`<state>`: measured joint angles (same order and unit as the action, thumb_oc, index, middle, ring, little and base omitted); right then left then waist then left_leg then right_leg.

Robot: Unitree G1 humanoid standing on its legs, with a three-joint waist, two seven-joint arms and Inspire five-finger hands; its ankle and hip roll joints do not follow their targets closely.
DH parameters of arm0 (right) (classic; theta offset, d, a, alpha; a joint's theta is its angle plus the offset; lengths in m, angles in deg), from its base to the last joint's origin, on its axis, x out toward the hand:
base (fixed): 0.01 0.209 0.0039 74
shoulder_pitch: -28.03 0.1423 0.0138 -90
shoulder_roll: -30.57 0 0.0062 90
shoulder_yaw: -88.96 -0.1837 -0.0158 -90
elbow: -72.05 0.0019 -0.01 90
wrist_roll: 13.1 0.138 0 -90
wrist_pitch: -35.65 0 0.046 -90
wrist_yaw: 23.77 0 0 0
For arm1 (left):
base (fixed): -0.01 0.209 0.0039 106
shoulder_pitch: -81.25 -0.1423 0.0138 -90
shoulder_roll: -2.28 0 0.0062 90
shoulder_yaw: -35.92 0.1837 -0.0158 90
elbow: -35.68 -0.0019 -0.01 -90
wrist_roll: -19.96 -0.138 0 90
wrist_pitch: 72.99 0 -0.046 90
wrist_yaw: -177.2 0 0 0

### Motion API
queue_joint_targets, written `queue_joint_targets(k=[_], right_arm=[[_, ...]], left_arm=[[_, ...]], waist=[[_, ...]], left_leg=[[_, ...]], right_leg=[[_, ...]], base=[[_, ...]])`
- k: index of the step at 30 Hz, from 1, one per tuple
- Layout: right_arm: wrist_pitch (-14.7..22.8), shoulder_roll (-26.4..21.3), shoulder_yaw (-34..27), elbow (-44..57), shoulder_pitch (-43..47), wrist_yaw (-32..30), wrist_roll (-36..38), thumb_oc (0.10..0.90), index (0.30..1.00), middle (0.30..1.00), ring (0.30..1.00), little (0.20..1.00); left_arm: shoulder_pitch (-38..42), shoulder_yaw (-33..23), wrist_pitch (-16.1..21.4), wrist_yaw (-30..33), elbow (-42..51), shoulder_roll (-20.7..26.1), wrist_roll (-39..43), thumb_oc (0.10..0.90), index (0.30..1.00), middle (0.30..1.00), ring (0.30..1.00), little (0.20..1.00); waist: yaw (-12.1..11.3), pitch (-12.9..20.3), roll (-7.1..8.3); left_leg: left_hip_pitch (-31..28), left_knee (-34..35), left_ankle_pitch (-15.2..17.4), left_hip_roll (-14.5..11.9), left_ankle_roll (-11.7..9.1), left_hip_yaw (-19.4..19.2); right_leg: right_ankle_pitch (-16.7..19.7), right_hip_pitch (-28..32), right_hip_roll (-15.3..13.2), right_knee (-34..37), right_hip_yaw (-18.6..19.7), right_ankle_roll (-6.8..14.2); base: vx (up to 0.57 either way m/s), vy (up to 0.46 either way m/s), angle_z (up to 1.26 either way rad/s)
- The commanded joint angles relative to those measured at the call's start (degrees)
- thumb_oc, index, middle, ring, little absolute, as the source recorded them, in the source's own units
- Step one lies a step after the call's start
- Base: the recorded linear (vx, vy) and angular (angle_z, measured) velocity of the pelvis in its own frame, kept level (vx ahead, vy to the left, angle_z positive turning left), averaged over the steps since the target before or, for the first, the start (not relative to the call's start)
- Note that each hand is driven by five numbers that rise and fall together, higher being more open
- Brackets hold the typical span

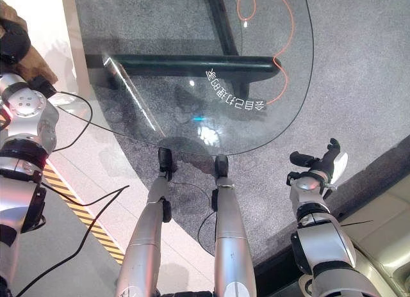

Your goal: Wipe the table with a cloth and put it in the basket.

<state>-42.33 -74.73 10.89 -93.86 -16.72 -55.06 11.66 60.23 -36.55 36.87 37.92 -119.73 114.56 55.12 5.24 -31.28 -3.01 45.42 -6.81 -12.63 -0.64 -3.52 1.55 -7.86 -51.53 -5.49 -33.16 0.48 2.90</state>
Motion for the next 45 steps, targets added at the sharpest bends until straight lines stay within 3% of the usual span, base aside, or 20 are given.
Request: queue_joint_targets(k=[1, 9, 24, 25, 27, 28, 29, 45], right_arm=[[1.6, -5.4, 1.5, -0.6, -1.6, -1.8, -0.1, 0.800, 0.900, 0.900, 0.900, 0.900], [1.6, -5.6, 1.4, 0.3, -1.1, -1.9, -0.6, 0.800, 0.900, 0.900, 0.900, 0.900], [2.2, -5.5, 1.4, 0.9, -1.3, -2.1, -0.7, 0.800, 0.900, 0.900, 0.900, 0.900], [2.2, -5.5, 1.5, 0.9, -1.2, -2.1, -0.7, 0.800, 0.900, 0.900, 0.900, 0.900], [2.2, -5.4, 1.4, 1.2, -1.3, -2.1, -0.8, 0.800, 0.900, 0.900, 0.900, 0.900], [2.2, -5.5, 1.4, 1.2, -1.4, -2.0, -0.8, 0.800, 0.900, 0.900, 0.900, 0.900], [2.2, -5.5, 1.3, 1.2, -1.4, -2.0, -1.0, 0.800, 0.900, 0.900, 0.900, 0.900], [3.0, -5.5, 1.1, 0.9, -1.3, -2.0, -1.0, 0.800, 0.900, 0.900, 0.900, 0.900]], left_arm=[[8.8, 0.2, 2.4, 4.2, -2.3, 8.0, -4.5, 0.100, 0.300, 0.300, 0.300, 0.200], [9.3, 1.4, -2.7, 0.2, -3.6, 8.3, -3.3, 0.100, 0.300, 0.300, 0.300, 0.200], [9.2, 3.0, -5.2, -3.0, -3.2, 7.8, -4.3, 0.100, 0.300, 0.300, 0.300, 0.200], [9.4, 3.4, -5.4, -3.2, -3.3, 7.6, -4.1, 0.130, 0.326, 0.326, 0.326, 0.230], [9.4, 3.6, -6.3, -3.5, -2.9, 7.6, -4.0, 0.364, 0.526, 0.526, 0.526, 0.464], [9.4, 3.7, -6.7, -4.1, -2.9, 7.7, -3.6, 0.608, 0.735, 0.735, 0.735, 0.708], [9.4, 3.6, -6.9, -4.5, -2.9, 7.7, -3.6, 0.800, 0.900, 0.900, 0.900, 0.900], [8.8, 3.7, -7.3, -4.8, -3.0, 7.4, -2.4, 0.800, 0.900, 0.900, 0.900, 0.900]], waist=[[0.0, 1.5, 0.72], [0.2, 1.5, 1.08], [0.5, 1.5, 1.11], [0.5, 1.5, 1.10], [0.6, 1.5, 1.14], [0.6, 1.5, 1.14], [0.6, 1.5, 1.10], [0.5, 1.5, 0.70]], left_leg=[[-0.8, -10.2, 12.4, -0.5, -0.1, 0.2], [0.5, -10.2, 12.1, -0.6, 0.0, 0.4], [1.5, -10.4, 12.0, -0.6, 0.0, 0.2], [1.5, -10.4, 12.0, -0.7, 0.0, 0.3], [1.6, -10.5, 12.0, -0.7, 0.1, 0.3], [1.7, -10.5, 12.0, -0.7, 0.0, 0.2], [1.7, -10.5, 11.9, -0.7, 0.0, 0.3], [1.3, -10.3, 11.8, -0.4, 0.2, 0.3]], right_leg=[[8.8, 4.0, -1.5, 15.7, 0.5, 2.3], [9.2, 2.5, -0.9, 15.6, 0.6, 2.4], [9.7, 1.2, -0.8, 15.4, 1.0, 2.6], [9.8, 1.2, -0.7, 15.4, 1.0, 2.6], [9.9, 1.0, -0.7, 15.3, 1.1, 2.6], [9.9, 0.9, -0.7, 15.2, 1.1, 2.7], [9.9, 0.9, -0.7, 15.2, 1.2, 2.7], [10.3, 1.1, -0.8, 15.5, 1.2, 2.8]], base=[[0.00, 0.000, 0.00], [0.00, 0.000, 0.00], [0.00, 0.000, 0.00], [0.00, 0.000, 0.00], [0.00, 0.000, 0.00], [0.00, 0.000, 0.00], [0.00, 0.000, 0.00], [0.00, 0.000, 0.00]])
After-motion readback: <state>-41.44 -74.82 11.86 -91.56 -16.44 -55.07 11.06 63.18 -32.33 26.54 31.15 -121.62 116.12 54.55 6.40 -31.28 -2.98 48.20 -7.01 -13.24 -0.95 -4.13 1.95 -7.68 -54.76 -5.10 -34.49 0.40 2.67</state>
